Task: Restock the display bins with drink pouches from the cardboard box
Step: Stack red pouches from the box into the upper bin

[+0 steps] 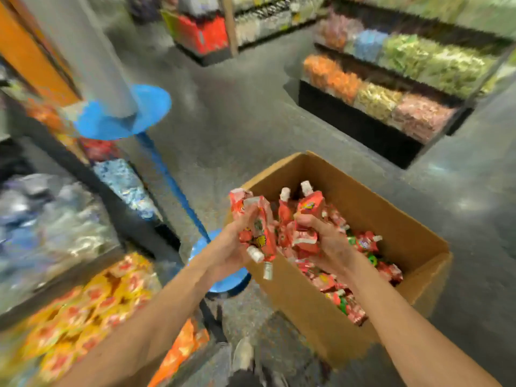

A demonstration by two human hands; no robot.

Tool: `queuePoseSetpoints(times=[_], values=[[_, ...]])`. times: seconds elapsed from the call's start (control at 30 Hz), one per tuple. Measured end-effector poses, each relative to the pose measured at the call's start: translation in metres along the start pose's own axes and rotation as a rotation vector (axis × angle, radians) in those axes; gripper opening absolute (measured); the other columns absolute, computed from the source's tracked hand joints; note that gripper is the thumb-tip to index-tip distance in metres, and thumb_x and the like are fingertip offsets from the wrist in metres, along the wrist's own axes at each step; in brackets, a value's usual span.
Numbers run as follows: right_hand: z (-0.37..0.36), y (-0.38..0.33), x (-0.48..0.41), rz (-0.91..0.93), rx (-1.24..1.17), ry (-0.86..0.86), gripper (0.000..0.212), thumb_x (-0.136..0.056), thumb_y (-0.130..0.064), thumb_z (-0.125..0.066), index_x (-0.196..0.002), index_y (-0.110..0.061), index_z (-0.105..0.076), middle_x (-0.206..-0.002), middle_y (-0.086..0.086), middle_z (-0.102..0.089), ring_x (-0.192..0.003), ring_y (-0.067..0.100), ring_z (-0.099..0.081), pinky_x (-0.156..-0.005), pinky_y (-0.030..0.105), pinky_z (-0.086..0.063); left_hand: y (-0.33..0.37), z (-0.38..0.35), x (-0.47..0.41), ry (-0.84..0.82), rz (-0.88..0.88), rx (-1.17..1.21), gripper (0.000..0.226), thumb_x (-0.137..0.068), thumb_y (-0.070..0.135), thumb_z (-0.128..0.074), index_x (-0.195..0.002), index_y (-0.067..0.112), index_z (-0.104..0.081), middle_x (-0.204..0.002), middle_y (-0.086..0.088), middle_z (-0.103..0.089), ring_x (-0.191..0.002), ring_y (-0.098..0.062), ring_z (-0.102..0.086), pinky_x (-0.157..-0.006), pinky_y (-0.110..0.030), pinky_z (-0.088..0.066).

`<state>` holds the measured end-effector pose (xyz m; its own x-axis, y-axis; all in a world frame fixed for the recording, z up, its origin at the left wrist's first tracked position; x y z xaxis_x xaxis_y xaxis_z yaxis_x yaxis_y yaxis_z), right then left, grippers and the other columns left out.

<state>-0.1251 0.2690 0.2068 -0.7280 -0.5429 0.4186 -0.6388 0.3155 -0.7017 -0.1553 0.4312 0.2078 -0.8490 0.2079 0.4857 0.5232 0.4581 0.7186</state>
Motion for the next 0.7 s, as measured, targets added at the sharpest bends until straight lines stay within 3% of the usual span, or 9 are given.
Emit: queuePoseSetpoints(times=[0.07,0.17,0.23,0.33,0.43,0.5,0.6,0.7], values=[[-0.044,0.002,-0.003,0.037,0.097,-0.092,0.015,-0.069,-0.024,-0.082,-0.068,-0.016,-0.069,-0.065,0.000,-0.060,-0.054,0.011,-0.058,-0.054,0.025,-0.050,0.020,0.012,0.042,0.058,-0.093,0.028,0.035,-0.078,0.050,-0.062,-0.083,0.020,-0.080,-0.087,-0.003,-0.075,-0.074,-0.013,-0.071,-0.070,-0.029,-0.057],[-0.114,0.015,-0.007,0.044,0.302,-0.266,0.033,-0.059,-0.029,-0.090,-0.080,-0.016,-0.069,-0.079,0.006,-0.063,-0.069,0.017,-0.063,-0.065,0.032,-0.053,0.042,0.037,0.105,0.140,-0.223,0.078,0.044,-0.092,0.040,-0.046,-0.072,0.019,-0.080,-0.075,0.000,-0.073,-0.066,-0.011,-0.071,-0.063,-0.025,-0.058],[-0.166,0.030,-0.007,0.045,0.372,-0.384,0.027,-0.063,-0.024,-0.085,-0.083,-0.016,-0.068,-0.083,0.010,-0.063,-0.071,0.022,-0.063,-0.065,0.034,-0.055,0.050,0.063,0.150,0.215,-0.316,0.081,0.047,-0.100,0.037,-0.042,-0.079,0.018,-0.079,-0.080,-0.003,-0.074,-0.070,-0.014,-0.072,-0.064,-0.026,-0.058],[-0.245,0.062,-0.001,0.072,0.519,-0.506,0.015,-0.064,-0.016,-0.080,-0.066,-0.022,-0.067,-0.073,0.013,-0.058,-0.069,0.027,-0.057,-0.066,0.038,-0.047,0.057,0.100,0.226,0.361,-0.452,0.055,0.040,-0.101,0.035,-0.043,-0.104,0.013,-0.077,-0.103,-0.013,-0.075,-0.083,-0.018,-0.074,-0.065,-0.027,-0.058],[-0.328,0.101,0.012,0.077,0.640,-0.605,0.018,-0.066,-0.005,-0.078,-0.069,-0.022,-0.073,-0.066,0.002,-0.067,-0.056,0.017,-0.062,-0.054,0.026,-0.049,0.061,0.136,0.304,0.478,-0.580,0.046,0.036,-0.096,0.036,-0.049,-0.111,0.014,-0.073,-0.112,-0.014,-0.073,-0.096,-0.021,-0.073,-0.076,-0.031,-0.059],[-0.385,0.130,0.024,0.117,0.620,-0.653,0.028,-0.064,0.001,-0.080,-0.088,-0.015,-0.075,-0.083,0.004,-0.076,-0.069,0.017,-0.071,-0.065,0.030,-0.057,0.065,0.159,0.357,0.536,-0.642,0.075,0.039,-0.097,0.036,-0.047,-0.117,0.010,-0.069,-0.111,-0.012,-0.073,-0.097,-0.021,-0.073,-0.076,-0.030,-0.059],[-0.460,0.172,0.050,0.121,0.604,-0.709,0.025,-0.061,-0.014,-0.087,-0.084,-0.018,-0.079,-0.090,0.008,-0.077,-0.079,0.021,-0.073,-0.079,0.039,-0.058,0.072,0.191,0.434,0.661,-0.729,0.047,0.043,-0.094,0.040,-0.051,-0.121,0.010,-0.066,-0.114,-0.013,-0.072,-0.100,-0.021,-0.072,-0.080,-0.032,-0.059],[-0.525,0.210,0.078,0.106,0.623,-0.795,0.031,-0.058,-0.025,-0.088,-0.087,-0.020,-0.079,-0.096,0.010,-0.077,-0.087,0.025,-0.072,-0.087,0.043,-0.057,0.080,0.226,0.502,0.815,-0.799,-0.013,0.055,-0.083,0.047,-0.064,-0.123,0.010,-0.067,-0.119,-0.014,-0.070,-0.109,-0.028,-0.068,-0.093,-0.044,-0.056]])
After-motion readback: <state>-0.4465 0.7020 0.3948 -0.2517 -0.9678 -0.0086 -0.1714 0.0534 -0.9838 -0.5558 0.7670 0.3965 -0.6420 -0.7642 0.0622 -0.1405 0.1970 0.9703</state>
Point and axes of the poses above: each hand's wrist, its own x-axis away from the middle knuckle, its own z-axis out of the back of the hand, y = z × x, the point moved 4 cm from there along -x, towards the middle knuckle
